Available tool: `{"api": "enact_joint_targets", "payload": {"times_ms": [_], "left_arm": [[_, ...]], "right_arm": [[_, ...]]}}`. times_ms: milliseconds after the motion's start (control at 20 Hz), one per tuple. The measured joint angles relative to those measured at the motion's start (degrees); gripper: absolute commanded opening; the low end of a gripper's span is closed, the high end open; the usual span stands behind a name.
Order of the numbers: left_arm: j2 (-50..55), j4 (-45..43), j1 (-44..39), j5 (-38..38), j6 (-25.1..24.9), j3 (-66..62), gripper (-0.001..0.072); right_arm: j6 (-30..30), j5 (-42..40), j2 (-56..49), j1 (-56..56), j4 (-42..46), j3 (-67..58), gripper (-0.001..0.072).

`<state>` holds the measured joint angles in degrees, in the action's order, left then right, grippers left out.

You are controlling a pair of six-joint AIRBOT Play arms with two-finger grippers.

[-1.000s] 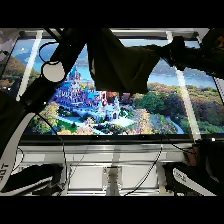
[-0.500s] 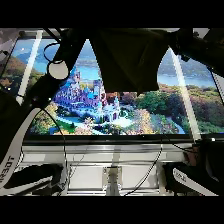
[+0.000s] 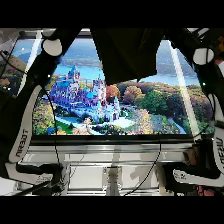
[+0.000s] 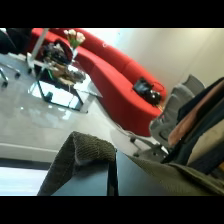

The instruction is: Fold the clothes and pants, and hang the long-sleeved shirts on hangers.

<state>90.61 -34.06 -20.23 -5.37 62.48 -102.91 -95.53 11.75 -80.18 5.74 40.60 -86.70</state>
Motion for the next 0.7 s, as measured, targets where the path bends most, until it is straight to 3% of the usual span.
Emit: {"api": "enact_joint_targets", "payload": {"times_ms": [250, 700], "left_arm": [[4.81, -0.02, 3.10, -8.50, 0.11, -4.68, 0.0023], [7.61, 0.26, 6.25, -24.55, 0.13, -5.81, 0.0019]], "right_arm": [[0.02, 3.13, -10.40, -0.28, 0.04, -12.24, 0.0031], [0.04, 23.28, -15.54, -8.22, 0.07, -18.71, 0.0028]]}}
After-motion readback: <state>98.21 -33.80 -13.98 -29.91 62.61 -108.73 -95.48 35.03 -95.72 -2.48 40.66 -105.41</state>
